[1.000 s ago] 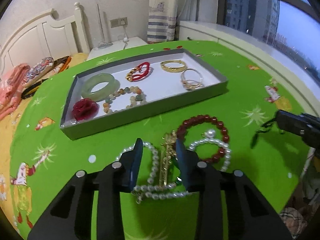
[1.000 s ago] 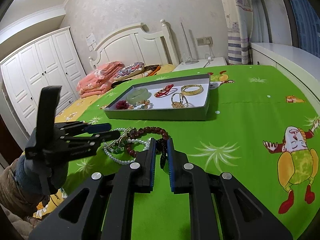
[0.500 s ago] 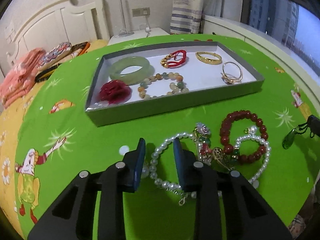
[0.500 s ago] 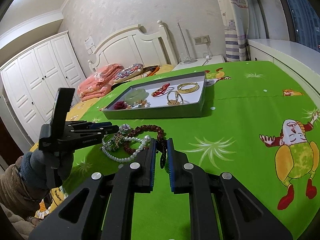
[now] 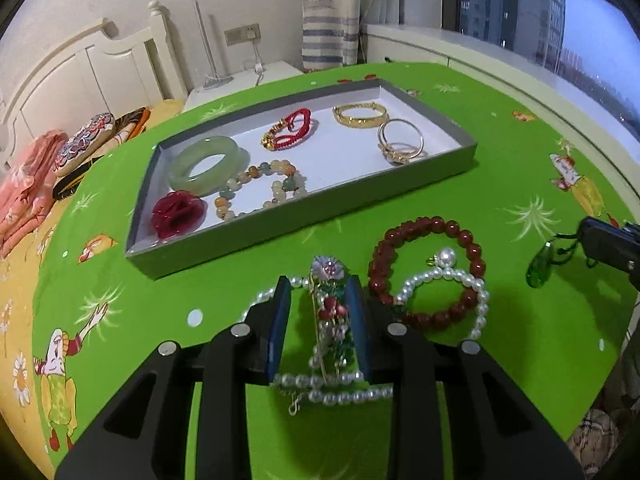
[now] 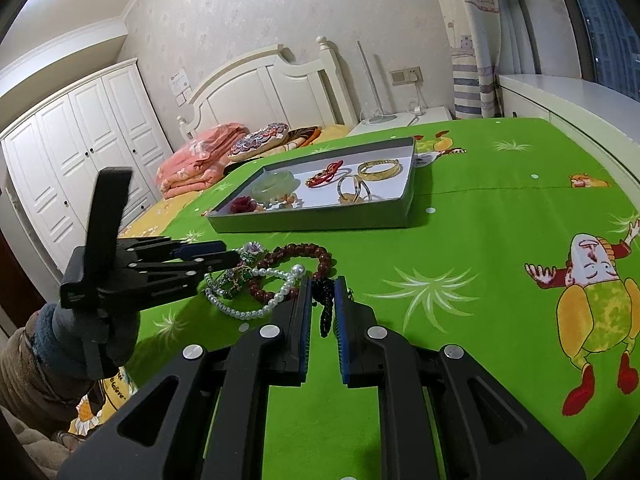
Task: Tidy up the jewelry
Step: 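Carry the pin into the tray with the left tool while the right tool carries the pendant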
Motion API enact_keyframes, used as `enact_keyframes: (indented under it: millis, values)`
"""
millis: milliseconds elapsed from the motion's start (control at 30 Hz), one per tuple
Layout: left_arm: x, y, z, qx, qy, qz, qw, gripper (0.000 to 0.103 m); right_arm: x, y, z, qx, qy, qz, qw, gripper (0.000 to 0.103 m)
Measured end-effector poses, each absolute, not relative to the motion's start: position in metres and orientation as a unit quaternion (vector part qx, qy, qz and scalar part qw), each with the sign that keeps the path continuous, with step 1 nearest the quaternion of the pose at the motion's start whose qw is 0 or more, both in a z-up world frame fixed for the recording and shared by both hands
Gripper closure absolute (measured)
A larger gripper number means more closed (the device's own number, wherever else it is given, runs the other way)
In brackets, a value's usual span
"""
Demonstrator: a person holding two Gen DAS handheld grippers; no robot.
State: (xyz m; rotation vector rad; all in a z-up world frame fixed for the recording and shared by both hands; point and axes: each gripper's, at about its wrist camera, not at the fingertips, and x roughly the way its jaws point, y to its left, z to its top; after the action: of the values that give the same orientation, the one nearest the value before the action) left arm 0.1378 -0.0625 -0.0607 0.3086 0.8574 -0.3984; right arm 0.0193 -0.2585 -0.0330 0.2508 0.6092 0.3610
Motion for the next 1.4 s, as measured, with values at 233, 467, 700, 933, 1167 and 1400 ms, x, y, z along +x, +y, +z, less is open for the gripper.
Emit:
enact_keyframes:
  millis: [233,467,700,933,1167,1400]
  values:
    - [0.152,-0.075,-0.069,0.176,0.425,-0.180,0.870,0.075,0.022,-0.262,-0.038,0.131,0.300,0.174,0.929,0.090]
    - [0.153,-0.067,-0.068,0.152,0.423,-0.200,0.871,0.089,0.021,-0.266,-0.040,0.135,0.301,0.175,0.928,0.090]
    - [0.148,-0.050,-0.063,0.118,0.418,-0.209,0.876,0.089,0.018,-0.265,-0.039,0.131,0.295,0.177,0.930,0.090]
    - [0.146,-0.045,-0.049,0.102,0.406,-0.216,0.882,0.089,0.014,-0.262,-0.027,0.124,0.275,0.175,0.937,0.090]
    - [0.155,-0.038,-0.037,0.082,0.404,-0.225,0.883,0.089,0.023,-0.258,-0.016,0.116,0.274,0.174,0.939,0.090]
    - [0.168,-0.045,-0.030,0.091,0.400,-0.234,0.882,0.089,0.039,-0.262,-0.002,0.119,0.270,0.173,0.940,0.090]
